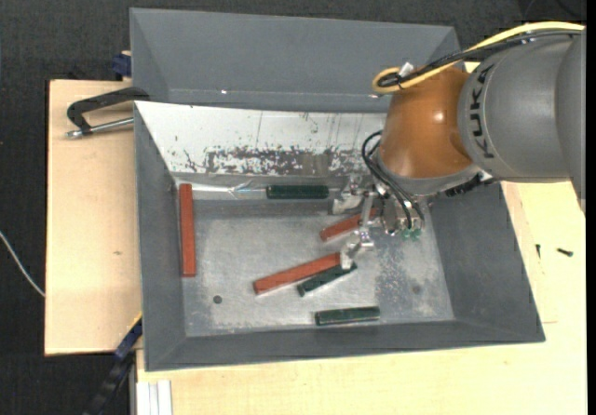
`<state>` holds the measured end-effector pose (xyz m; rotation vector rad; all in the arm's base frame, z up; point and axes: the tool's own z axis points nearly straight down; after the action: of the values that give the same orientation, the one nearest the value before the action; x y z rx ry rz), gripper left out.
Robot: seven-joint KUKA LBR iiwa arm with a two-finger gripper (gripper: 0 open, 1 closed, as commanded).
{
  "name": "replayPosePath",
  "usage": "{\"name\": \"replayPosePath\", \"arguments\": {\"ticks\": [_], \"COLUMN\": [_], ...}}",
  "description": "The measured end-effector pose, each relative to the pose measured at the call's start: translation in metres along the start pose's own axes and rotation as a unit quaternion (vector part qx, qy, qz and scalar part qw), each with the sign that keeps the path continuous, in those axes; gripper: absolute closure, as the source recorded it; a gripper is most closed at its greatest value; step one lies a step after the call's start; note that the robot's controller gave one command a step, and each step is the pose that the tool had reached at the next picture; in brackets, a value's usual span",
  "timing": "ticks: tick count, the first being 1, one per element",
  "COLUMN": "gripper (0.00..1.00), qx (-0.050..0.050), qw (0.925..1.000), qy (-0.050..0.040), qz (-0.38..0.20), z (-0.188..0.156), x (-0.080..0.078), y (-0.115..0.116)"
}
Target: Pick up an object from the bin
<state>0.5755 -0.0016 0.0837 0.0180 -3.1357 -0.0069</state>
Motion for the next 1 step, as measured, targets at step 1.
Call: {"name": "replayPosePath", "arguments": {"ticks": [1], "gripper": [1.00], "qx": [0.002], "qw": [0.9957], "qy": [0.0002], "qz": [-0.093], "z": [-0.0014], "x": [0.0140], "y": [0.0077]}}
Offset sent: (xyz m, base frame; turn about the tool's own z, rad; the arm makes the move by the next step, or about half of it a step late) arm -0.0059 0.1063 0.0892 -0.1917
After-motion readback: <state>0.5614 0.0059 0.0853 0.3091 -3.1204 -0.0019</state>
